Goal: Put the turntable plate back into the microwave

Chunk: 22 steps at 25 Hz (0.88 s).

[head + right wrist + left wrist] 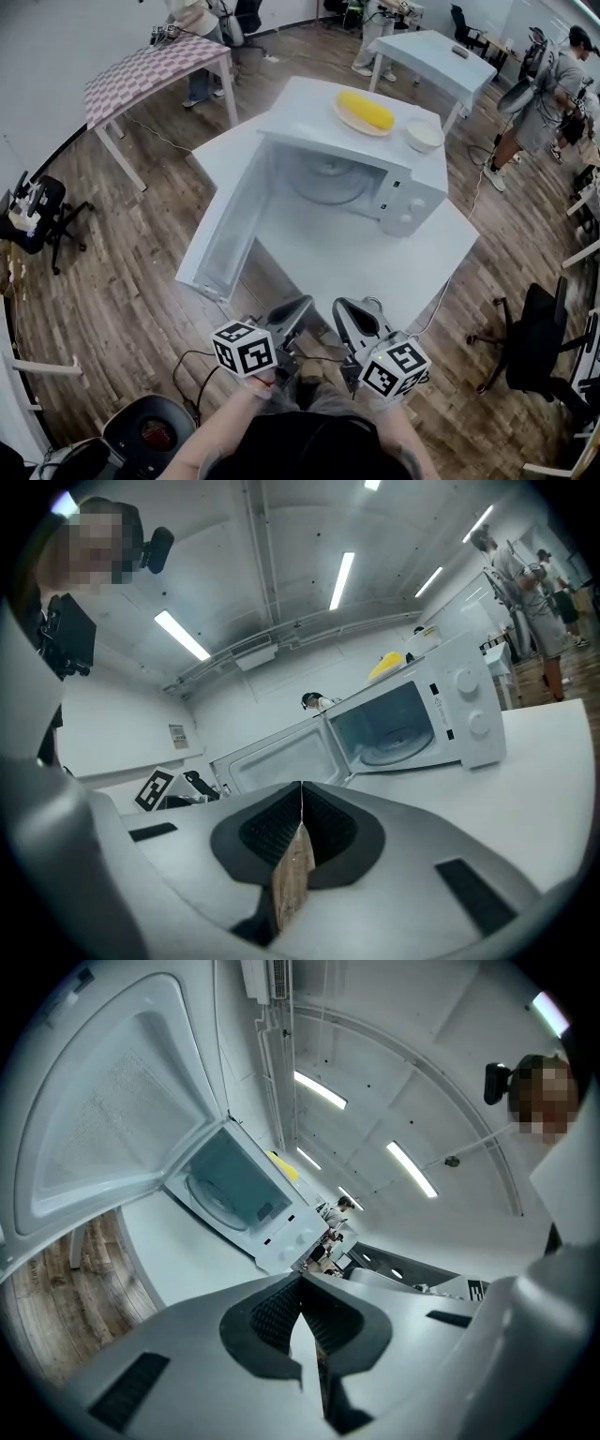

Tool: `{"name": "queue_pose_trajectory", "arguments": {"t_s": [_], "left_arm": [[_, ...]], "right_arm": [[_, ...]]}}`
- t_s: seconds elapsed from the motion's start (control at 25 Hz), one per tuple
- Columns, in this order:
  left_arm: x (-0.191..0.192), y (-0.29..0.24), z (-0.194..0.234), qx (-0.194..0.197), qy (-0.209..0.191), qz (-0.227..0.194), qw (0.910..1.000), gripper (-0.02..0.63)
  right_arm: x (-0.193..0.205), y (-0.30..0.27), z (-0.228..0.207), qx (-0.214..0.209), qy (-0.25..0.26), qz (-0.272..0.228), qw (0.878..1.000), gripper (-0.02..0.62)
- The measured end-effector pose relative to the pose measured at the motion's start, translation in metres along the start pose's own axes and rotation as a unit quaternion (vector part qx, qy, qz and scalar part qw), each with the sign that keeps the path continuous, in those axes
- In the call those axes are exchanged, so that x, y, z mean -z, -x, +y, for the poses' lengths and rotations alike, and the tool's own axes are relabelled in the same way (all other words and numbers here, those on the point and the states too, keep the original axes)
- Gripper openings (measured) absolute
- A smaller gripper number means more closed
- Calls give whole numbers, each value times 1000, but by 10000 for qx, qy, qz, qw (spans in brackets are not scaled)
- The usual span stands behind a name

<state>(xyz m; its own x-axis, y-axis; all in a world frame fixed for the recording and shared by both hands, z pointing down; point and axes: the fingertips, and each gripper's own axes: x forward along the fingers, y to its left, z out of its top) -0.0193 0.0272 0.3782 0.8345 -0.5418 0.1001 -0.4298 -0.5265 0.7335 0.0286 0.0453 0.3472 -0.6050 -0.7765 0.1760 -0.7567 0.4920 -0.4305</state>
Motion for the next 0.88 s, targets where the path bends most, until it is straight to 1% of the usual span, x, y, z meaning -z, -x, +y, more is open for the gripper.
{"name": "queue_pose_trajectory", "arguments": {"t_s": [0.32,0.48,0.68,0.88], "left_arm": [[18,-4,-10,193,5,206,9996,12],[31,1,-2,104,97,341,9993,12],[32,7,2,70,169,282,9994,12],[29,16,15,-39,223,216,9995,12]], "right_arm": [[10,20,-8,326,-46,-13,9995,25],[15,27,-6,455,19,-20,9990,25],[23,35,-6,535,23,68,9985,25],[25,37,-7,592,20,41,9982,25]]}}
